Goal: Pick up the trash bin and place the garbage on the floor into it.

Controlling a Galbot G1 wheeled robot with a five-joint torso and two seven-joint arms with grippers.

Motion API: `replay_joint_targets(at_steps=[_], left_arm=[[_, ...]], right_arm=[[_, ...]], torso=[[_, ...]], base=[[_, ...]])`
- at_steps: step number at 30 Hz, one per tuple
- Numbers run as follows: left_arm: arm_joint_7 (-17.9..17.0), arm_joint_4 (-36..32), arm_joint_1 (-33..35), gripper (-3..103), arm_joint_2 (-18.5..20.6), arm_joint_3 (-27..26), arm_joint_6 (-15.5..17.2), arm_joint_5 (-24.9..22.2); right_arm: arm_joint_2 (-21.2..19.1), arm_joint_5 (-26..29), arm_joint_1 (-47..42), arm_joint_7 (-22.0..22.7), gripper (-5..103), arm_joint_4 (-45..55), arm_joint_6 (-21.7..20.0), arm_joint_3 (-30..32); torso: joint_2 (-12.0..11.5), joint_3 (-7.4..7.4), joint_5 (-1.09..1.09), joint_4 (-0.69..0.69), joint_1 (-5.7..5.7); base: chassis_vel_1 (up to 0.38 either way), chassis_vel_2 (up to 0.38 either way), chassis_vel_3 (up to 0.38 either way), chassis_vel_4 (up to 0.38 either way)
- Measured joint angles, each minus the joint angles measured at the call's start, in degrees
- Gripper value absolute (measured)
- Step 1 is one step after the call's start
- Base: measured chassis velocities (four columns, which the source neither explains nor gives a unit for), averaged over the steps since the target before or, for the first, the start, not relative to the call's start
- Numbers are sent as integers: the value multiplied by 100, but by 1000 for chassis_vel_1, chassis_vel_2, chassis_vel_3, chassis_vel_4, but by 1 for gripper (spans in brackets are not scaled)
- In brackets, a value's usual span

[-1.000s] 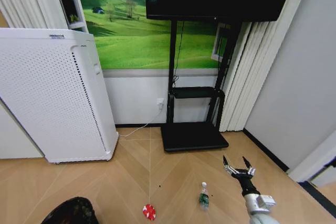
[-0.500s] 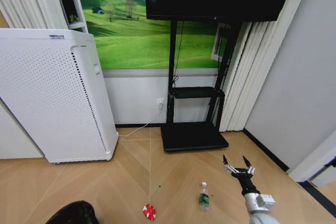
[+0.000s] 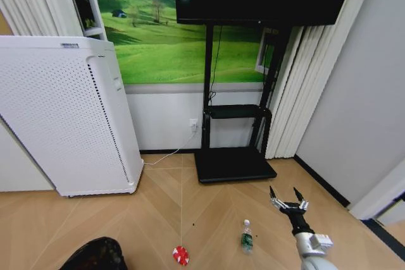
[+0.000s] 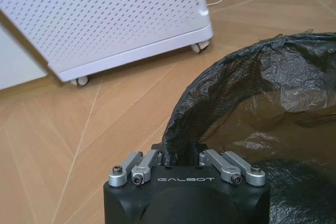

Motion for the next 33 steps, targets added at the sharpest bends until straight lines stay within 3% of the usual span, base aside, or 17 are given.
replay_joint_targets(at_steps=[4, 7, 9, 12, 27, 33], left_arm=[[-11, -141, -73, 24, -42, 122, -42, 54], [-135, -410, -211, 14, -89, 193, -200, 204], [-175, -489, -257, 14, -103, 211, -233, 236], [-315, -767, -374, 6, -134, 265, -291, 298], [-339, -1770, -466, 6, 184, 165, -316, 220], [-212, -1946, -631, 6, 341, 94, -519, 310]], right_arm=[[3, -14, -39, 23, 100, 33, 9, 32], [-2, -55, -70, 21, 100, 54, -2, 42], [4, -78, -73, 20, 100, 53, -2, 43], [29, -150, -93, 23, 100, 41, 6, 41], [58, -284, -75, 119, 100, 20, 14, -9], [68, -297, -99, 119, 100, 4, -10, -55]], torso=[[-2, 1, -7, -3, 1], [-3, 1, 1, -3, 1], [-3, 1, 2, -3, 2], [-3, 1, 5, -1, 2], [-1, 0, 8, -1, 1], [-1, 0, 8, -1, 1]], base=[[0, 0, 0, 0], [0, 0, 0, 0], [0, 0, 0, 0], [0, 0, 0, 0], [0, 0, 0, 0], [0, 0, 0, 0]])
